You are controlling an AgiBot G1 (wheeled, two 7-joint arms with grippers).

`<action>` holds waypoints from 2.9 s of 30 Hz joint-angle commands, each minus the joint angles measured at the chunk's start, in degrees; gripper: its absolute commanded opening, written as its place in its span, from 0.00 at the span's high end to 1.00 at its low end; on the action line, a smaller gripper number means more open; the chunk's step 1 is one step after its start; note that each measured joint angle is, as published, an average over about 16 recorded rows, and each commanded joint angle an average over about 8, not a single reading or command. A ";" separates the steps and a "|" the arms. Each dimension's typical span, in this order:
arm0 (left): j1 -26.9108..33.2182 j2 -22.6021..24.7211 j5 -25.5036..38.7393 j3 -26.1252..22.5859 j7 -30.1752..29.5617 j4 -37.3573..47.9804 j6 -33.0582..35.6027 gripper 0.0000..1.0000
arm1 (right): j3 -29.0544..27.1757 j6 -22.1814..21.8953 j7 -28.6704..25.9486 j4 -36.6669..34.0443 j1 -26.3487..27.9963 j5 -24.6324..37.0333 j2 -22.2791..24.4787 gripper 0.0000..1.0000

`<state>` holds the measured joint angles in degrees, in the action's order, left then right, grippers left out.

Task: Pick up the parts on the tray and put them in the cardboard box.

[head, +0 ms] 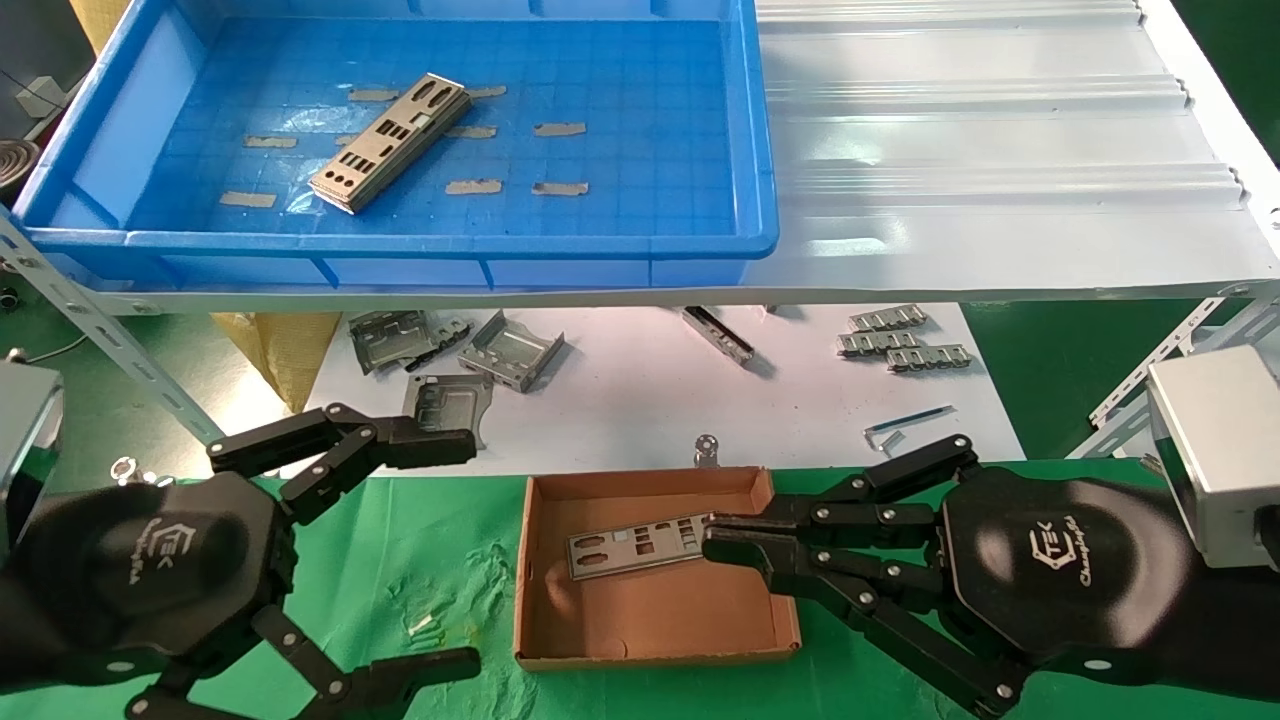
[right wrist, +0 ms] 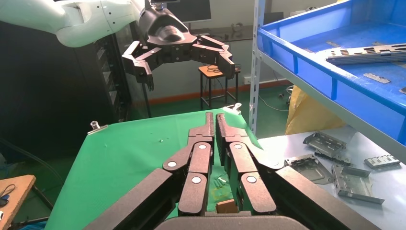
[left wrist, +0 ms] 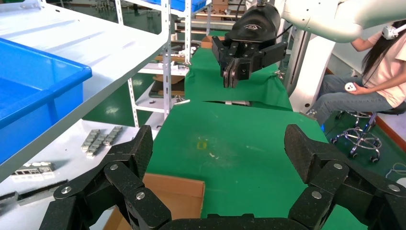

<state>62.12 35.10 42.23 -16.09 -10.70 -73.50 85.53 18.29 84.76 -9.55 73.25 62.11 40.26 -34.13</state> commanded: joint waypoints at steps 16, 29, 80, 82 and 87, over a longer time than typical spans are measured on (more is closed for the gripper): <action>26.73 10.09 19.60 -7.08 -3.02 15.38 -6.21 0.00 | 0.03 0.01 0.02 -0.03 0.02 -0.01 0.00 1.00; 45.59 25.80 33.95 -12.94 4.25 53.09 -18.45 0.00 | 0.05 0.01 0.03 -0.04 0.03 -0.03 0.01 1.00; 50.58 31.24 33.08 -11.62 12.69 73.33 -29.59 1.00 | 0.15 -0.03 0.08 -0.04 0.05 -0.09 0.04 0.00; 50.49 31.22 33.08 -11.61 12.81 73.36 -29.77 1.00 | 0.15 -0.03 0.08 -0.04 0.05 -0.09 0.04 0.00; 50.49 31.19 33.13 -11.65 12.73 73.52 -29.98 1.00 | 0.16 -0.03 0.08 -0.04 0.06 -0.10 0.05 0.00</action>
<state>112.73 66.29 75.30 -27.71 2.00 -0.06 55.54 18.44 84.73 -9.46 73.21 62.16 40.17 -34.08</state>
